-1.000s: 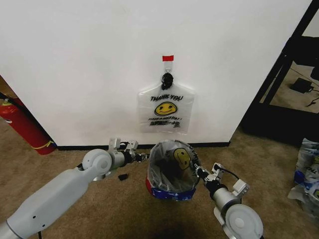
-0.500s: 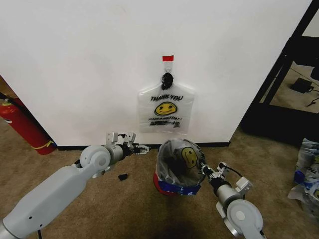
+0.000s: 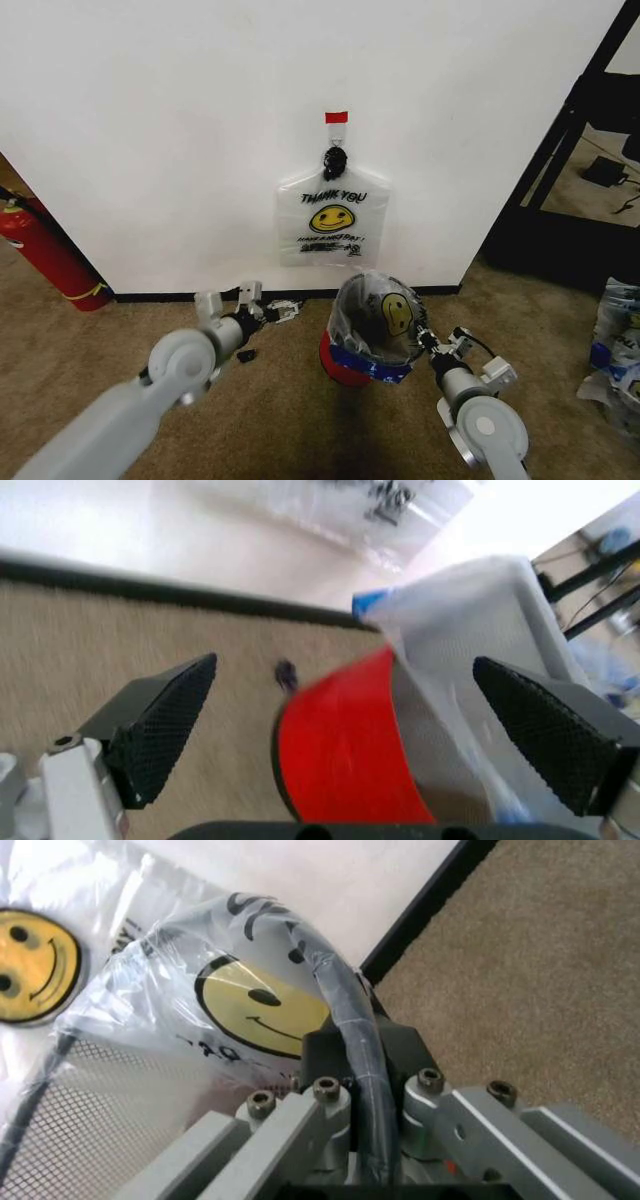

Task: Pick up the garbage bag from the wall and place it over the trash bin.

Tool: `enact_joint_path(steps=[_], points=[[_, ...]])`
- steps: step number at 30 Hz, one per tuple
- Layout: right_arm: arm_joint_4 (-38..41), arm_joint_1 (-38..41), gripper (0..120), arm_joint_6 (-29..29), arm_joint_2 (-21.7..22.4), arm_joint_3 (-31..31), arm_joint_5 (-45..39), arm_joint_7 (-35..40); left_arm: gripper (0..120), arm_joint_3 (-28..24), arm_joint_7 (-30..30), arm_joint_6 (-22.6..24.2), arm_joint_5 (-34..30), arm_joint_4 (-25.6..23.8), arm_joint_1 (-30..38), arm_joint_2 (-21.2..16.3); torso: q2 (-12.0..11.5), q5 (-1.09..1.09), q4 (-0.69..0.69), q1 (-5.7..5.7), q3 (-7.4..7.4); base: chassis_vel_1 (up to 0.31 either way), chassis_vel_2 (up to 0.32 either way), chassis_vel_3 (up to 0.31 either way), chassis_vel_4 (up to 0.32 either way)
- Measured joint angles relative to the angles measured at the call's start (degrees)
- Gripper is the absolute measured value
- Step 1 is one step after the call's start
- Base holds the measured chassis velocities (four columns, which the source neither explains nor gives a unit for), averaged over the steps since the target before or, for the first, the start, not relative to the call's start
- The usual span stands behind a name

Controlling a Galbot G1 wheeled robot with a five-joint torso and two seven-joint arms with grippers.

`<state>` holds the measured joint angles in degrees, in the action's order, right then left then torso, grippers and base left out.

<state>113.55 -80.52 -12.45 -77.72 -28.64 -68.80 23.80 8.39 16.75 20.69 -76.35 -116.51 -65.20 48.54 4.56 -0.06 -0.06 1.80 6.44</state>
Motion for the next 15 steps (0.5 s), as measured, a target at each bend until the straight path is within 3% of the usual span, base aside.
enact_joint_path(steps=[5, 11, 15], points=[[-0.14, -0.1, 0, 0.15, -0.81, -1.11, -0.63, 0.37, 100, 0.18, 0.48, -1.07, 0.05, -2.22, -8.14, 2.79, 0.0, 0.01, -0.03, 0.0, 0.0, 0.0, 0.0, 0.0, 0.0], [-0.05, -0.2, 0, 0.17, -1.0, -1.19, -0.63, 0.41, 99, -0.45, 0.96, -1.32, -1.72, -3.27, -10.5, 5.67, 0.0, 0.01, -0.03, 0.0, 0.0, 0.0, 0.0, 0.0, 0.0], [-0.12, -0.33, 0, 0.19, -1.14, -1.64, -0.56, 0.38, 95, -0.14, 1.16, -2.48, -6.28, -5.37, -12.55, 7.55, 0.0, 0.0, -0.02, 0.0, 0.0, 0.0, 0.0, 0.0, 0.0]])
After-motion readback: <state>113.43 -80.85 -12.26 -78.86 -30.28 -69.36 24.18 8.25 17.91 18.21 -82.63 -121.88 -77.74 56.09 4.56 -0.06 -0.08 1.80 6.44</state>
